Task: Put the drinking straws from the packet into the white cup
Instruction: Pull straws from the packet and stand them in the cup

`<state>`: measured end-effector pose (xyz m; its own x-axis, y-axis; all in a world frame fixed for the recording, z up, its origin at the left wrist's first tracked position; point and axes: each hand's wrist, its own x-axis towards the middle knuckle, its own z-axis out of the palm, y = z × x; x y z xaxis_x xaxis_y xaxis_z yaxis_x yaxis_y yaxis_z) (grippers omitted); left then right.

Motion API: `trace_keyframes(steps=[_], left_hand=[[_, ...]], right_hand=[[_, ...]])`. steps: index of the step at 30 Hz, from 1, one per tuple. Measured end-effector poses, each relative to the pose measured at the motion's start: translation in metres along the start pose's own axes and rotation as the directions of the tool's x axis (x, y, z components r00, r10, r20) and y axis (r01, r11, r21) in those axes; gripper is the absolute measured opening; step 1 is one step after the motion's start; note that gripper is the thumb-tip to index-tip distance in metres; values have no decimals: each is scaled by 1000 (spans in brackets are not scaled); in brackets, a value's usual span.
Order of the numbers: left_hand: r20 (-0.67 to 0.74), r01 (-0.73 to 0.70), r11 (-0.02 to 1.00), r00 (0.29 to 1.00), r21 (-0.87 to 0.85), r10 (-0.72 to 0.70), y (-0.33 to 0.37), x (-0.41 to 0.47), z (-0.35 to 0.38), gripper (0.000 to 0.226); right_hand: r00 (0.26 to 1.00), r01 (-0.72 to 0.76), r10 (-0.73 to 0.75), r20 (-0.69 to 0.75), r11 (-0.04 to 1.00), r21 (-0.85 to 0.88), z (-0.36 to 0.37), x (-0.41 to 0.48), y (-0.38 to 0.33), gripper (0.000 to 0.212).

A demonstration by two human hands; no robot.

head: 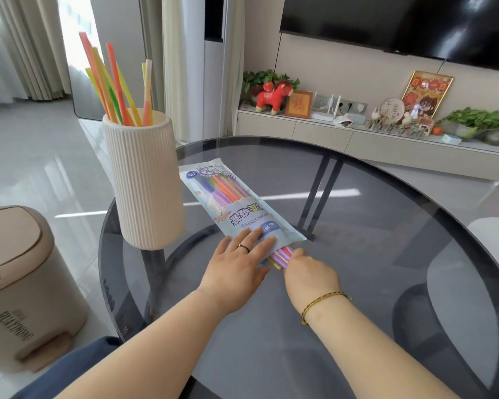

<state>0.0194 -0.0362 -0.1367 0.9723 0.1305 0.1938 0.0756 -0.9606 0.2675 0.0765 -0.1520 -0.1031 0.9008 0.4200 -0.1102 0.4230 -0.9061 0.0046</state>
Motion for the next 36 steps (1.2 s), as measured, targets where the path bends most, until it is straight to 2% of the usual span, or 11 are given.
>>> trace_keyframes(steps=[5,9,12,21,25,28,31,36], left_hand=[[-6,21,999,1000,-47,-21,-1,0,-1,53],[-10,26,995,1000,-93,-27,-1,0,-2,53],[-4,34,994,999,-101,-35,-1,0,-3,53],[7,51,993,999,-109,-50,0,1,-2,54],[4,58,991,998,-118,-58,-2,1,-2,53],[9,59,991,998,-119,-59,-2,1,-2,53],[14,64,991,998,-121,-62,-2,0,-3,53],[3,61,990,998,-126,-61,-1,1,-1,53]], right_hand=[[1000,7,-8,-19,999,-36,7,-10,23,21],[999,16,-19,-42,997,-69,9,-17,38,31],[997,40,-44,-57,997,-70,8,-24,44,10],[991,87,-97,-89,990,-112,1,-15,26,36],[989,115,-127,-70,981,-155,2,-14,29,35],[987,132,-146,-74,978,-162,2,-24,43,26],[984,145,-160,-73,973,-179,1,-35,56,30],[979,129,-144,-147,986,-107,0,-36,53,31]])
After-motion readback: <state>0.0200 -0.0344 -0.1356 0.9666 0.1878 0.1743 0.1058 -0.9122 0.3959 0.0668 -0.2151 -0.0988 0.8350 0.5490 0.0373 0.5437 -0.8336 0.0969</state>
